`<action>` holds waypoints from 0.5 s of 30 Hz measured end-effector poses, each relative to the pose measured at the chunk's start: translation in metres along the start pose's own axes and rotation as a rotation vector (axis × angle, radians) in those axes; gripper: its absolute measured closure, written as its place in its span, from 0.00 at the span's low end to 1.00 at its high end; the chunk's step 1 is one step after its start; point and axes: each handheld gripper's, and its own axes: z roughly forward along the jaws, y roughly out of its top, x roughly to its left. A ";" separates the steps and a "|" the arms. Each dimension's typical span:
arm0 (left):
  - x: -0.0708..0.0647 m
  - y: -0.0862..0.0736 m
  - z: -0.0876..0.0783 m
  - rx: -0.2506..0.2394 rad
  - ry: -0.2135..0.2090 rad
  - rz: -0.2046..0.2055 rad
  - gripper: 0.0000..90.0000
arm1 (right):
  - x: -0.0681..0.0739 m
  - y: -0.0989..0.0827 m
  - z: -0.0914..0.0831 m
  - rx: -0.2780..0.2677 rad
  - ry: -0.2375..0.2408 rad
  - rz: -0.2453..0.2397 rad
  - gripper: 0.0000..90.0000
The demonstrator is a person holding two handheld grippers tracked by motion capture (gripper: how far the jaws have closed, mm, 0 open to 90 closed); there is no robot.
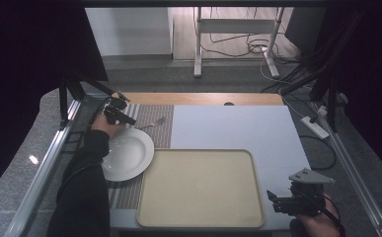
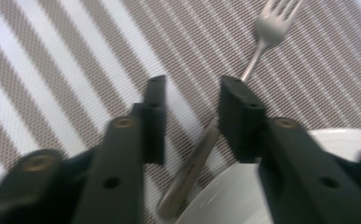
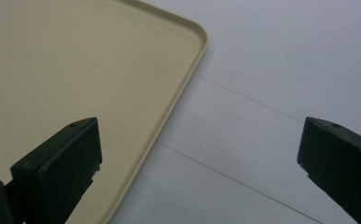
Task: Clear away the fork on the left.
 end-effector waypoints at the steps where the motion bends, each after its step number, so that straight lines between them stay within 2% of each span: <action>1: 0.000 0.000 0.000 0.000 0.000 0.000 0.63 | 0.000 0.000 0.000 0.000 0.000 0.000 0.00; 3: -0.003 0.003 0.002 -0.008 -0.017 0.000 0.51 | 0.000 0.000 0.000 0.002 -0.001 -0.003 0.00; 4: -0.005 0.004 0.005 -0.013 -0.024 -0.008 0.51 | 0.000 0.000 0.000 0.002 -0.001 -0.003 0.00; 6: -0.008 0.007 0.010 -0.010 -0.025 -0.010 0.30 | 0.000 0.000 0.000 0.002 -0.001 -0.002 0.00; 8: -0.011 0.009 0.015 -0.007 -0.033 -0.013 0.21 | 0.000 0.000 0.000 0.001 0.000 -0.001 0.00; 9: -0.012 0.011 0.017 -0.004 -0.025 -0.015 0.16 | 0.000 0.000 0.000 0.000 0.000 0.000 0.00; 11: -0.016 0.013 0.022 0.008 -0.019 -0.012 0.13 | 0.000 0.000 0.000 0.001 0.002 0.000 0.00; 13: -0.020 0.014 0.030 0.036 -0.014 0.011 0.05 | 0.000 0.000 0.000 0.000 0.002 -0.001 0.00; 15: -0.021 0.015 0.033 0.047 -0.006 0.023 0.03 | 0.000 0.000 0.000 -0.001 0.002 -0.002 0.00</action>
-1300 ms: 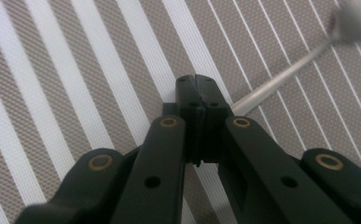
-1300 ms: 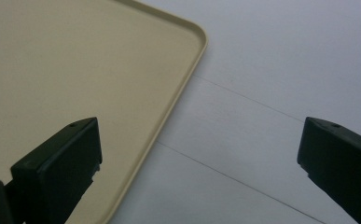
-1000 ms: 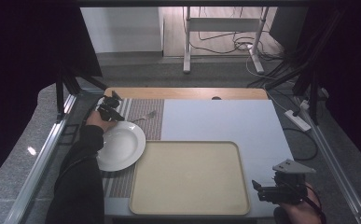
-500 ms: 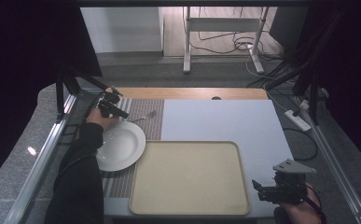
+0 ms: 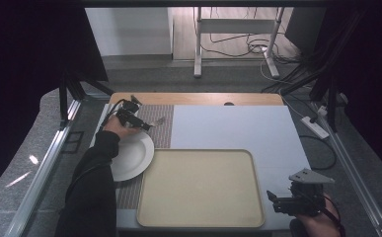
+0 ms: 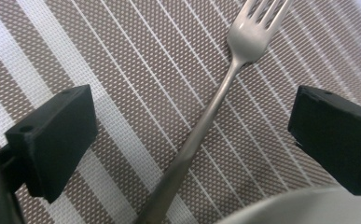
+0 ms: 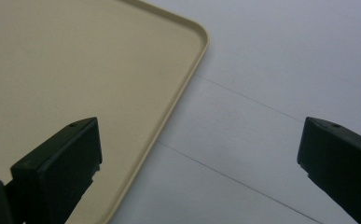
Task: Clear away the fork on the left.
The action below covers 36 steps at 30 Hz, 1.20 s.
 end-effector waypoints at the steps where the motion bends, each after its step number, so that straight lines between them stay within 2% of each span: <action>1: -0.002 0.001 0.004 0.016 0.018 0.009 0.03 | 0.000 0.000 0.000 0.000 0.001 -0.001 0.00; 2: -0.002 0.001 0.004 0.016 0.018 0.009 0.03 | 0.000 0.000 0.000 0.000 0.001 -0.002 0.00; 4: -0.005 0.002 0.008 0.047 0.070 0.043 0.08 | 0.000 0.000 0.000 -0.001 0.000 -0.001 0.00; 7: -0.005 0.002 0.007 0.044 0.074 0.063 0.19 | 0.000 0.000 0.000 0.003 0.000 -0.002 0.00; 8: -0.005 0.001 0.005 0.037 0.071 0.073 0.19 | 0.000 0.000 0.000 0.003 0.000 -0.002 0.00; 10: -0.004 0.000 0.001 0.028 0.066 0.098 0.37 | 0.000 0.000 0.000 0.005 0.002 -0.004 0.00; 13: -0.003 -0.003 -0.003 0.029 0.051 0.124 0.55 | 0.001 0.000 0.000 0.007 0.003 -0.006 0.00; 14: -0.003 -0.004 -0.004 0.027 0.042 0.131 0.64 | 0.001 0.000 0.001 0.008 0.003 -0.006 0.00; 16: -0.002 -0.005 -0.005 0.040 0.042 0.146 0.81 | 0.001 0.000 0.001 0.008 0.002 -0.009 0.00; 17: -0.001 -0.005 -0.006 0.046 0.025 0.151 0.86 | 0.001 0.000 0.001 0.008 0.002 -0.009 0.00; 20: 0.001 -0.006 -0.006 0.050 -0.031 0.160 0.91 | 0.001 0.000 0.001 0.009 0.003 -0.010 0.00; 21: 0.001 -0.006 -0.006 0.052 -0.035 0.165 0.94 | 0.001 0.000 0.001 0.010 0.003 -0.010 0.00; 26: 0.001 -0.006 -0.006 0.050 -0.030 0.175 0.94 | 0.001 0.000 0.001 0.009 0.003 -0.010 0.00; 31: 0.005 -0.002 -0.013 0.063 0.040 0.195 0.94 | 0.001 0.000 0.001 0.010 0.004 -0.007 0.00; 32: 0.005 -0.002 -0.013 0.063 0.040 0.195 0.94 | 0.001 0.000 0.001 0.010 0.004 -0.006 0.00; 33: 0.008 0.000 -0.018 0.068 0.070 0.201 0.94 | 0.001 0.000 0.001 0.010 0.004 -0.006 0.00; 36: 0.011 0.002 -0.027 0.067 0.094 0.197 0.94 | 0.001 0.000 0.001 0.010 0.004 -0.006 0.00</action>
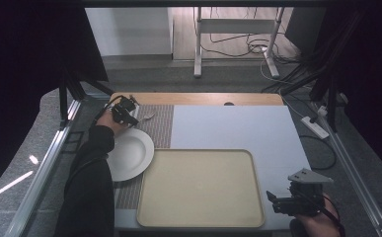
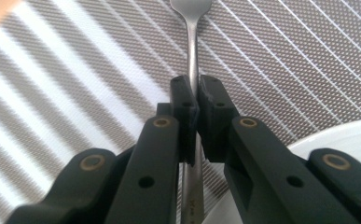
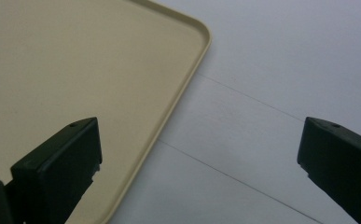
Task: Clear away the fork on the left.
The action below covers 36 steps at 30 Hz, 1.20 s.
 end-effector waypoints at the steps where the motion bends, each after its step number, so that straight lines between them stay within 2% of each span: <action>1: 0.002 0.000 -0.004 0.000 0.017 0.004 0.94 | 0.000 0.000 0.000 -0.001 -0.001 -0.002 0.00; 7: 0.012 -0.007 -0.022 -0.001 0.098 -0.014 0.94 | 0.000 0.000 0.000 -0.001 -0.001 -0.003 0.00; 12: 0.015 -0.015 -0.033 -0.012 0.109 -0.021 0.94 | 0.000 0.000 0.000 0.002 -0.002 -0.003 0.00; 17: 0.014 -0.018 -0.042 -0.025 0.079 -0.026 0.94 | 0.001 0.000 0.000 0.006 -0.003 -0.004 0.00; 19: 0.009 -0.019 -0.047 -0.037 0.044 -0.024 0.94 | 0.001 0.000 0.000 0.006 -0.003 -0.004 0.00; 20: 0.009 -0.019 -0.047 -0.037 0.044 -0.024 0.94 | 0.001 0.000 0.000 0.006 -0.003 -0.004 0.00; 23: 0.004 -0.021 -0.049 -0.040 0.002 -0.046 0.94 | 0.001 0.000 0.000 0.004 -0.006 -0.004 0.00; 28: -0.008 -0.026 -0.049 -0.054 -0.056 -0.069 0.94 | 0.001 0.000 0.000 0.003 -0.006 -0.007 0.00; 36: -0.034 -0.035 -0.049 -0.083 -0.108 -0.077 0.94 | 0.001 0.000 0.000 0.001 -0.007 -0.007 0.00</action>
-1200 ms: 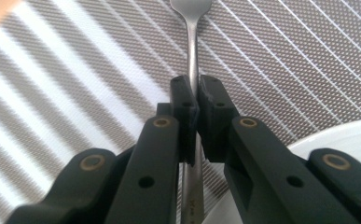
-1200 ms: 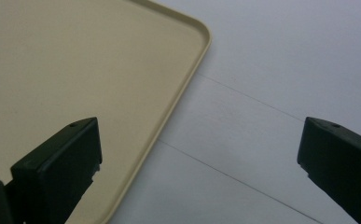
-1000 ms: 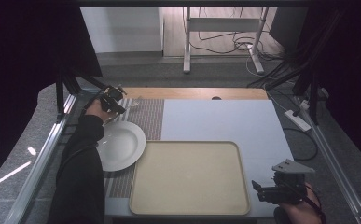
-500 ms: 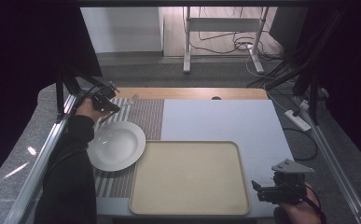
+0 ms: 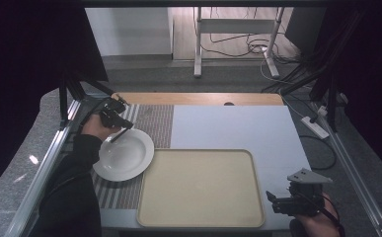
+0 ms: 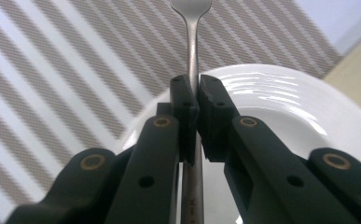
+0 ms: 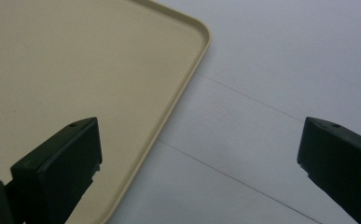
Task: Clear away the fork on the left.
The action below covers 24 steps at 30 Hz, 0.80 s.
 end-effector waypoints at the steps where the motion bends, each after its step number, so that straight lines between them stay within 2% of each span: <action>1: -0.005 -0.002 0.000 -0.003 -0.003 0.004 0.94 | 0.000 0.000 0.000 0.000 0.000 0.000 0.00; 5: -0.020 -0.006 0.000 -0.012 -0.018 0.018 0.94 | 0.000 0.000 0.000 0.000 0.001 0.000 0.00; 7: -0.027 -0.009 0.000 -0.022 -0.039 0.021 0.94 | 0.000 0.000 0.000 -0.001 0.001 0.000 0.00; 12: -0.044 -0.017 0.000 -0.018 -0.042 0.032 0.94 | 0.000 0.000 0.000 -0.002 0.001 0.003 0.00; 21: -0.078 -0.033 -0.001 -0.040 -0.058 0.044 0.94 | 0.000 0.000 -0.001 -0.003 0.002 -0.003 0.00; 24: -0.088 -0.035 -0.001 -0.030 -0.044 0.051 0.94 | 0.000 0.000 -0.001 -0.008 0.002 -0.006 0.00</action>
